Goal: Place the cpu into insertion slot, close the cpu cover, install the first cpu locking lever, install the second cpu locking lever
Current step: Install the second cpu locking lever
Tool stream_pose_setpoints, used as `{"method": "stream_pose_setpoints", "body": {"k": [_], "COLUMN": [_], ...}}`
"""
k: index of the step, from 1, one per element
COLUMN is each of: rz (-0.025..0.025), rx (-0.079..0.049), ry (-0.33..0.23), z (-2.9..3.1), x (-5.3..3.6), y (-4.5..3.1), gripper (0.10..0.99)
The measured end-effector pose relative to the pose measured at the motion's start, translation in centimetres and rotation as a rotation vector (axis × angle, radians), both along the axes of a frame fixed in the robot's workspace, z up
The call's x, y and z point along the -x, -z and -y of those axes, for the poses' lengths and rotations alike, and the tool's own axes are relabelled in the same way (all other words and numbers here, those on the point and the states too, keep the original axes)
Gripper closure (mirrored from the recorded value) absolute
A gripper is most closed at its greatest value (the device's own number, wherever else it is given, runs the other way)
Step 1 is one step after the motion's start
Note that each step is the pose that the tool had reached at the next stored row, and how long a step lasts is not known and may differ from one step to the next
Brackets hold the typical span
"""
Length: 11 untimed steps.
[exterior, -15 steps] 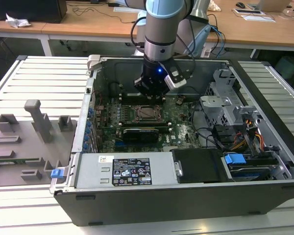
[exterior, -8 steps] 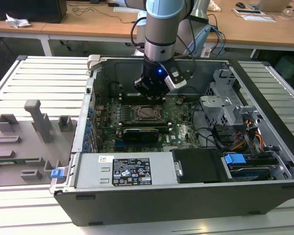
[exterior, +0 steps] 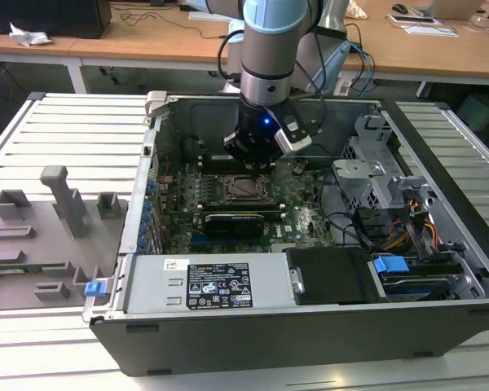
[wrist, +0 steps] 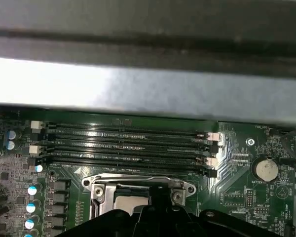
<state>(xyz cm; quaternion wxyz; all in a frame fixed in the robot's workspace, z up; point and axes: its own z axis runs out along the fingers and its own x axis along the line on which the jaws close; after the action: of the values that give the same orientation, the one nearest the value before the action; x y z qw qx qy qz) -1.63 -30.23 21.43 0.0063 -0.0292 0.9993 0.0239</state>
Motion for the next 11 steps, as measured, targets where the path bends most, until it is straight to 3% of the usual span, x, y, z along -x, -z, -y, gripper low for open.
{"method": "stream_pose_setpoints", "body": {"k": [3, 6, 9, 11], "rz": [0.0000, 0.0001, -0.0001, -0.0006], "rx": [0.001, 0.004, 0.003, -0.006], "ry": [0.000, 0.000, 0.000, 0.000], "z": [0.02, 0.08, 2.03, 2.68], "x": [0.00, 0.00, 0.00, -0.01], "y": [-0.36, -2.70, -2.57, -2.45], "gripper": [0.980, 0.980, 0.980, 0.980]}}
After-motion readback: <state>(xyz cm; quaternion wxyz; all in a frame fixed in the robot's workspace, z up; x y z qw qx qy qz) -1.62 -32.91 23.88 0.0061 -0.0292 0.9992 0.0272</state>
